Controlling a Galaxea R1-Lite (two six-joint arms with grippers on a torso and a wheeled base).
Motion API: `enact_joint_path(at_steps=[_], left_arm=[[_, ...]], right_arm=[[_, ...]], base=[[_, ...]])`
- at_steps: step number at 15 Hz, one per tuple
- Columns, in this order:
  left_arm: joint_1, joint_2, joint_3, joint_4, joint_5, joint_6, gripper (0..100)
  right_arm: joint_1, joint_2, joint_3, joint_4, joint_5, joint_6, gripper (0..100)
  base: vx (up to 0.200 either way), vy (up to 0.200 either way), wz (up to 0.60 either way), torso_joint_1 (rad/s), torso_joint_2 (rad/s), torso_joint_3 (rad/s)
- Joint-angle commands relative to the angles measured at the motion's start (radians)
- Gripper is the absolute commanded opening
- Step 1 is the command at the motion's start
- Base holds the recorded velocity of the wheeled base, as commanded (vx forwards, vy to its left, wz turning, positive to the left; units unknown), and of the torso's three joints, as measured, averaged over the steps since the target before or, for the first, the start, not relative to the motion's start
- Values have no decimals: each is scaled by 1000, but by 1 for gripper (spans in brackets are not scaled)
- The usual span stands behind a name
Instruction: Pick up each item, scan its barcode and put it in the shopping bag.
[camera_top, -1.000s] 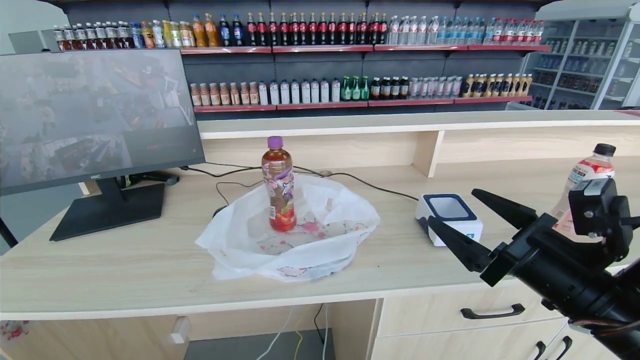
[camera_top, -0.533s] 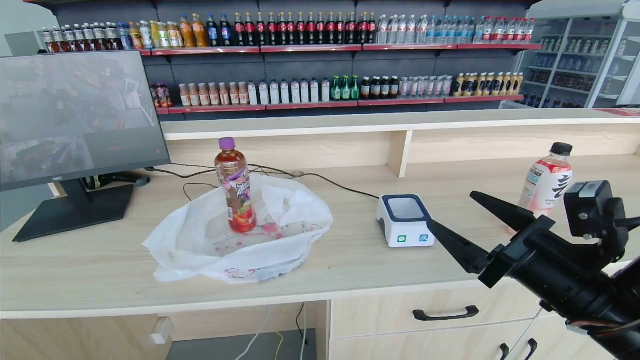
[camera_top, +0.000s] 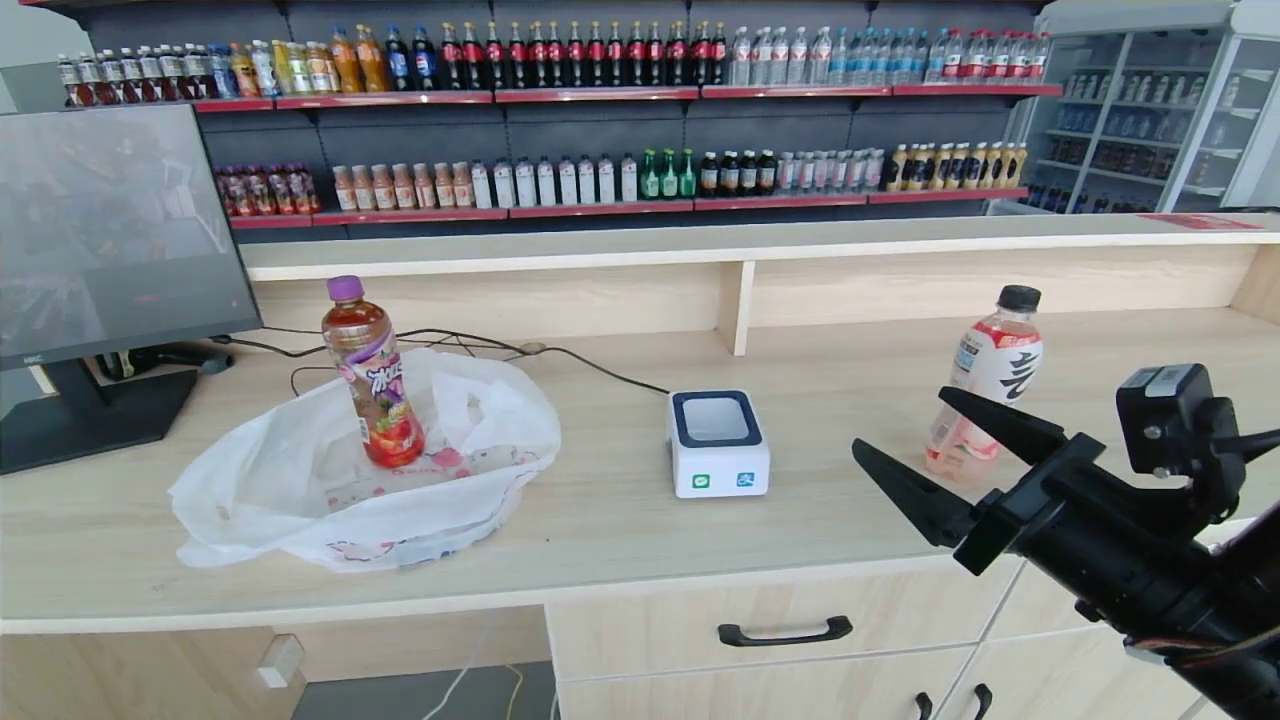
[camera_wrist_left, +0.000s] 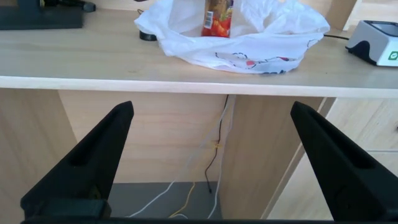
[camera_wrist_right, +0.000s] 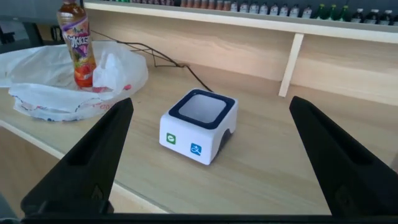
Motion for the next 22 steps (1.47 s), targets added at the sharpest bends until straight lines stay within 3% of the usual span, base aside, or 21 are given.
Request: enact_joint_path(at_steps=[1, 3, 8, 14, 19, 20, 22], left_arm=[[0, 0, 0, 0, 0, -1, 100], [2, 0, 0, 0, 0, -1, 100], [0, 0, 0, 0, 0, 1, 100], [0, 0, 0, -1, 0, 2, 100], [0, 0, 0, -1, 0, 2, 100], [0, 0, 0, -1, 0, 2, 100], [0, 0, 0, -1, 0, 2, 100]], right_arm=[[0, 12, -6, -1, 0, -1, 100], [1, 18, -55, -1, 0, -1, 100], [-16, 8, 3, -1, -1, -1, 100], [-54, 61, 29, -1, -1, 7, 100], [-95, 196, -57, -1, -23, 16, 100], [-100, 227, -152, -1, -38, 19, 100], [-95, 261, -84, -1, -69, 38, 100]], base=[[0, -200, 0, 2, 2, 2], [0, -200, 0, -2, 0, 5], [0, -200, 0, 1, 3, 0], [0, 0, 0, 0, 0, 0], [0, 0, 0, 0, 0, 0], [0, 0, 0, 0, 0, 0], [0, 0, 0, 0, 0, 0]])
